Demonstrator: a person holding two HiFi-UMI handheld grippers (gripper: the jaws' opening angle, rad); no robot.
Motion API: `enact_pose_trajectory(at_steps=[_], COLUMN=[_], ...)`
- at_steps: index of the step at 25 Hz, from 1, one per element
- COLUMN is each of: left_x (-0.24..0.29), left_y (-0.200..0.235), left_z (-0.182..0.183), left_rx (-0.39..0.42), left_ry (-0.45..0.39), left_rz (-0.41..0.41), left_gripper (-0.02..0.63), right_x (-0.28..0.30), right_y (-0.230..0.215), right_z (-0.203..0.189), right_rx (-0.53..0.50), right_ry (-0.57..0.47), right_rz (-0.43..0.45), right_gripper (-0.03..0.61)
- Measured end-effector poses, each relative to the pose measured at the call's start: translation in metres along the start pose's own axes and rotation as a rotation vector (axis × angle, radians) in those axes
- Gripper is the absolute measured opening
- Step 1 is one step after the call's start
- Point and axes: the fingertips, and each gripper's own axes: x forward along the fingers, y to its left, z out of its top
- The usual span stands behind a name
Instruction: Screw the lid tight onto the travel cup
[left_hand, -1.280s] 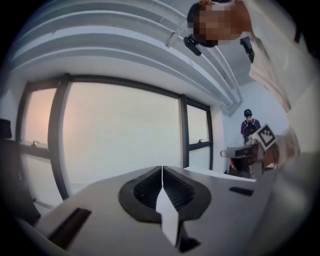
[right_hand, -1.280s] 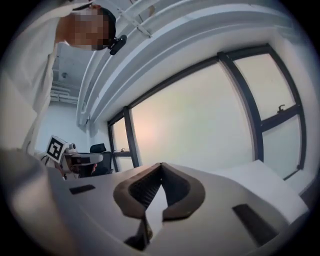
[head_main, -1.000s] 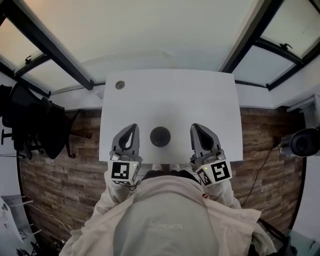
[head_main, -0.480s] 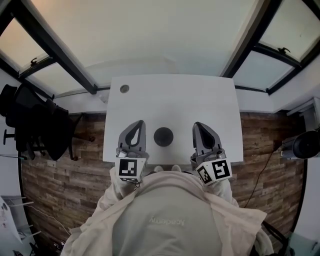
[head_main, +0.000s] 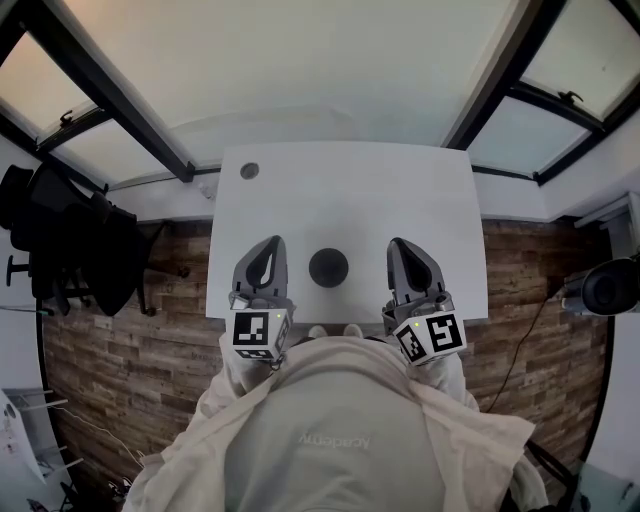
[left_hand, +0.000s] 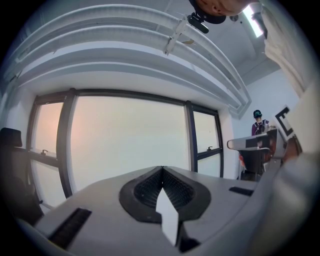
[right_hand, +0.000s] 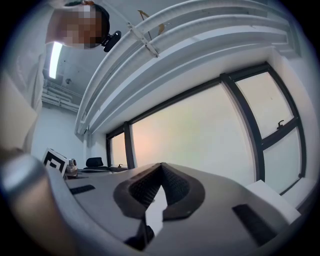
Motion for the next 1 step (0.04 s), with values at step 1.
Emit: enact_pose_trajectory(at_steps=[1], left_x=[-0.0004], left_y=[0.0018], left_z=[0.0001], left_rx=[-0.002], left_ry=[0.0], left_rz=[0.003], left_gripper=[0.008], right_x=[0.0007], right_y=[0.0005], right_z=[0.0002], right_rx=[0.004], right_ry=[-0.002], right_rz=[-0.001], right_gripper=[0.02])
